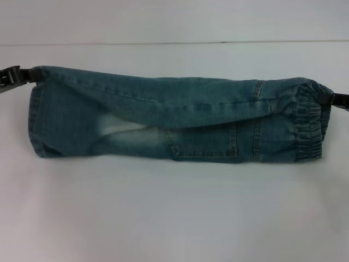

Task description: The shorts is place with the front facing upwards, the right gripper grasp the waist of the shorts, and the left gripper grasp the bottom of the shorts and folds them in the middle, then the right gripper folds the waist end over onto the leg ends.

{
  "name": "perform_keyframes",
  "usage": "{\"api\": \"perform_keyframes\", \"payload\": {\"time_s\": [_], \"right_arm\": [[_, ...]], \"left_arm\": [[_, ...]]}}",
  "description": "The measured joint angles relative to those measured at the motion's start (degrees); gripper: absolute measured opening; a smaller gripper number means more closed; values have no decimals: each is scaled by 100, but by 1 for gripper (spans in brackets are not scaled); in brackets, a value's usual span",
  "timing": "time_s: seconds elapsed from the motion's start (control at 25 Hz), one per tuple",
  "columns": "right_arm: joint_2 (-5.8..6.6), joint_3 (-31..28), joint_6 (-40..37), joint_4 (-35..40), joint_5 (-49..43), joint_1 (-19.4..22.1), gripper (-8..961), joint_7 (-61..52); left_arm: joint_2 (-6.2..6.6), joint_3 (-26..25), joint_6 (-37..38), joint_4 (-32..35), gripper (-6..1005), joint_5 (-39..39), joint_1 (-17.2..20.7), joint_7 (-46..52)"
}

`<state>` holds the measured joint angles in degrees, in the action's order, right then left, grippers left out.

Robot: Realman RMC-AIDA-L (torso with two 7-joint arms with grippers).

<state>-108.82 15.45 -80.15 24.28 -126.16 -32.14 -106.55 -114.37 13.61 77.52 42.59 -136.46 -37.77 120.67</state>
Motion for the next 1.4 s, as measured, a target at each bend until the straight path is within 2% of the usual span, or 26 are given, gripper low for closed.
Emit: {"api": "perform_keyframes", "payload": {"time_s": [0.16, 0.32, 0.48, 0.8, 1.12, 1.4], "right_arm": [[-47, 2, 118, -13, 6, -43, 42, 123], [-64, 15, 151, 13, -1, -154, 42, 185], [-20, 67, 265, 70, -5, -229, 43, 167], [15, 72, 637, 72, 12, -266, 43, 195], [-112, 82, 885, 35, 14, -370, 44, 567], [-238, 177, 1303, 21, -5, -455, 45, 576]], "left_arm": [[-63, 86, -206, -69, 127, 46, -40, -130], [-126, 473, -509, -75, 131, 161, -56, -159], [-137, 784, -892, -42, 134, 195, -91, -163], [-173, 896, -1586, -97, 141, 203, -97, -158], [-275, 1171, -2180, -250, 147, 322, -117, -180], [-393, 1290, -2301, -235, 153, 506, -95, -320]]}}
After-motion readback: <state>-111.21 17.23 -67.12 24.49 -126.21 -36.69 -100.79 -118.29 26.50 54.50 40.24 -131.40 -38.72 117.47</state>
